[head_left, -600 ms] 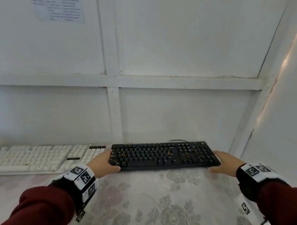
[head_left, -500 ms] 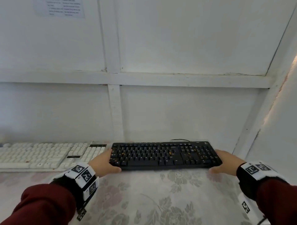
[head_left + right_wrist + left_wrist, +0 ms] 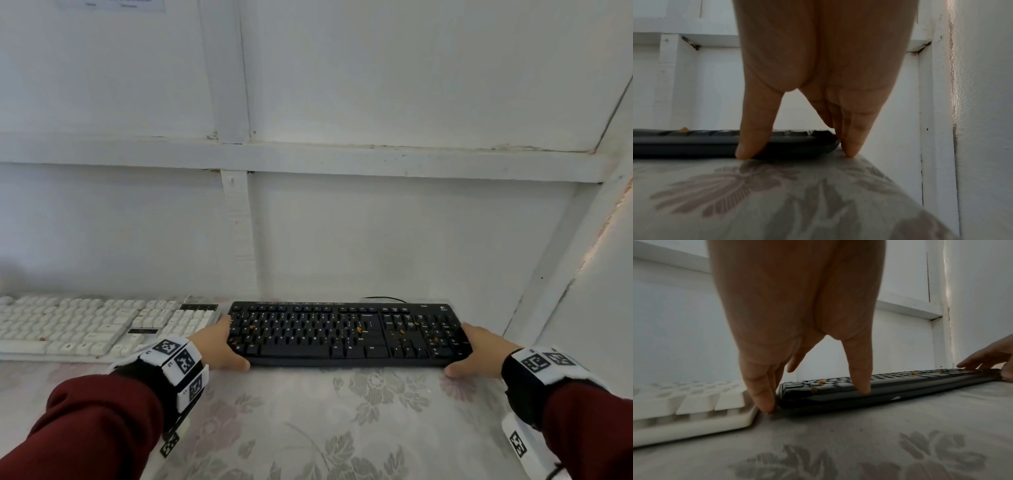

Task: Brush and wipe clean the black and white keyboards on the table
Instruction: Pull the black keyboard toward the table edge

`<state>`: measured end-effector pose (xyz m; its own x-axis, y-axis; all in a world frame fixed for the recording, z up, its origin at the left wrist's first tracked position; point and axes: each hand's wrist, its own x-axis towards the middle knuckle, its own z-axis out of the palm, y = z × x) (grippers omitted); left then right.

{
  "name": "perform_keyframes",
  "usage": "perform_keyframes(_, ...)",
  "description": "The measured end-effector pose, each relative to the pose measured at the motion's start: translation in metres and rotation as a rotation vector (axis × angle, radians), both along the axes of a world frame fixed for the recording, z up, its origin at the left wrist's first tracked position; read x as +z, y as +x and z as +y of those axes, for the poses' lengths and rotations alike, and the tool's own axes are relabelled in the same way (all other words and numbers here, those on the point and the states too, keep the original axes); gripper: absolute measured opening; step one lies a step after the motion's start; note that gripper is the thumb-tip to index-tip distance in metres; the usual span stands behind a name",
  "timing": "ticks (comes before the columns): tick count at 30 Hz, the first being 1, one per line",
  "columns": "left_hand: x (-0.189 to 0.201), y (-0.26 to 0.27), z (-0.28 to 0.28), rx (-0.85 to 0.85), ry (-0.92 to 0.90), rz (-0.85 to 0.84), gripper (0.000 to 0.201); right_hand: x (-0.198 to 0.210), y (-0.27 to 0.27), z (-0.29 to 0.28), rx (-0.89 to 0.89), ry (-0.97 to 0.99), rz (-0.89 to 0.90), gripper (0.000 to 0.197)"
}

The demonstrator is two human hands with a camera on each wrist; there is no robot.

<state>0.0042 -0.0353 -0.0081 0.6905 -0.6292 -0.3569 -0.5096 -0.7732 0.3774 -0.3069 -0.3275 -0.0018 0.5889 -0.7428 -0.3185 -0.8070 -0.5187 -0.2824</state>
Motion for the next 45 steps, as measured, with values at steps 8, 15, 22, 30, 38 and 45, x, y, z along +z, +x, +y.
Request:
perform_keyframes(8,0.003,0.004,-0.002,-0.017,0.036,-0.017,0.103,0.007,-0.002,0.008,-0.030,0.008,-0.017,0.089)
perform_keyframes(15,0.011,-0.006,0.013,-0.055,0.172,-0.048,0.083,0.004,-0.019,0.014,-0.001,0.074,-0.074,0.131)
perform_keyframes(22,0.005,-0.026,0.058,-0.094,0.124,0.035,0.067,0.011,-0.046,0.049,0.003,0.069,0.008,0.114)
perform_keyframes(30,0.003,-0.043,0.119,-0.088,0.029,0.082,0.079,0.044,-0.060,0.136,0.032,0.142,-0.022,0.064)
perform_keyframes(38,0.004,-0.048,0.175,-0.112,-0.134,0.177,0.070,0.018,-0.064,0.161,0.010,0.076,0.002,0.149)
perform_keyframes(45,0.007,-0.025,0.225,-0.093,-0.128,0.152,0.062,0.023,-0.035,0.223,-0.032,0.138,-0.061,0.137)
